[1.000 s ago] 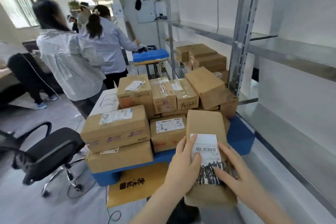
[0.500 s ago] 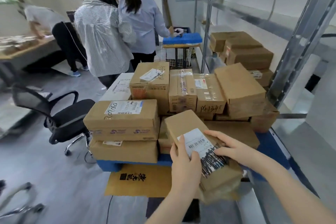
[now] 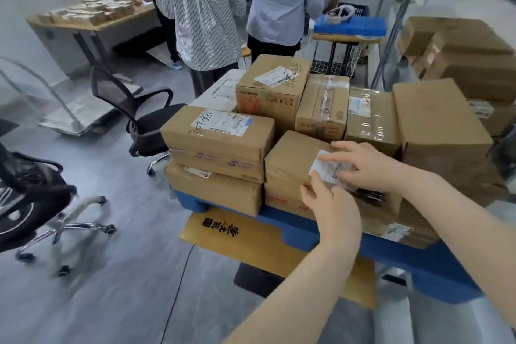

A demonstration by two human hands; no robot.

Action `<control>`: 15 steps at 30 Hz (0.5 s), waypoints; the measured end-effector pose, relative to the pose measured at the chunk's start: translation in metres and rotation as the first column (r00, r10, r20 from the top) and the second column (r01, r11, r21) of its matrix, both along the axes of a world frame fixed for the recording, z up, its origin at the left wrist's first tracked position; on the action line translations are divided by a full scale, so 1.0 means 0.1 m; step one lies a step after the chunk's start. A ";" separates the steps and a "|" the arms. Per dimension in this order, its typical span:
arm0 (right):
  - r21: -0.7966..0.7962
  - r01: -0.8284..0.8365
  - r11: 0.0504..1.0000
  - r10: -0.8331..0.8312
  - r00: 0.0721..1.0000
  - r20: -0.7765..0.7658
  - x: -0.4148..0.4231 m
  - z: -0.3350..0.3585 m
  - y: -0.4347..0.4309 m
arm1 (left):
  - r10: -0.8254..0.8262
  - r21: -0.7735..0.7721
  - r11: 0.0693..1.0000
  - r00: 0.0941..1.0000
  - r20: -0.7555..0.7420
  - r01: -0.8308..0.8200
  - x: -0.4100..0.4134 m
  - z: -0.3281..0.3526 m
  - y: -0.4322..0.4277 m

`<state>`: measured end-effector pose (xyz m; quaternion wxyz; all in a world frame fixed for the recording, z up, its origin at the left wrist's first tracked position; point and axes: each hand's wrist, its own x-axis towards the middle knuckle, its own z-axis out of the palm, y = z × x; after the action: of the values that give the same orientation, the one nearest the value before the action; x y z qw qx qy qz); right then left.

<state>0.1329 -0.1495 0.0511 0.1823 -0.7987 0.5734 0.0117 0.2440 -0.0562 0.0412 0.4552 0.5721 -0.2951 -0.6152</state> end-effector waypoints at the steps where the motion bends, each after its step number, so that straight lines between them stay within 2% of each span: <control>1: -0.091 0.011 0.996 -0.017 0.998 -0.058 0.00 -0.04 0.08 | -0.002 0.003 1.000 1.000 -0.023 0.002 0.01 0.01 -0.01; 4: -0.247 0.079 0.966 -0.103 0.991 -0.085 -0.09 -0.21 0.43 | -0.061 -0.033 0.998 0.998 0.033 0.062 0.17 0.03 0.00; 6: -0.322 0.114 0.940 -0.152 0.984 -0.096 -0.17 -0.40 0.63 | -0.006 -0.197 0.980 0.987 0.159 0.038 0.50 -0.01 0.01; 8: -0.388 0.176 0.905 -0.208 0.977 -0.041 -0.22 -0.56 0.73 | 0.194 -0.429 0.902 0.932 0.306 -0.047 1.06 -0.05 -0.07; 10: -0.410 0.246 0.878 -0.233 0.969 0.081 -0.23 -0.65 0.73 | 0.417 -0.542 0.823 0.828 0.374 -0.169 1.70 -0.06 -0.29; 12: -0.404 0.257 0.878 -0.207 0.965 0.164 -0.21 -0.67 0.68 | 0.526 -0.526 0.806 0.738 0.423 -0.274 2.29 -0.08 -0.60; 13: -0.411 0.239 0.880 -0.176 0.967 0.186 -0.21 -0.67 0.64 | 0.531 -0.482 0.822 0.712 0.460 -0.302 2.54 -0.09 -0.76; 15: -0.411 0.209 0.887 -0.126 0.967 0.219 -0.25 -0.65 0.57 | 0.466 -0.354 0.880 0.723 0.510 -0.317 2.91 -0.16 -1.04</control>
<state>0.1084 -0.0929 -0.0141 0.0542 -0.7639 0.6092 -0.2059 0.5353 -0.1606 0.0251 0.5292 0.7217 -0.3635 -0.2587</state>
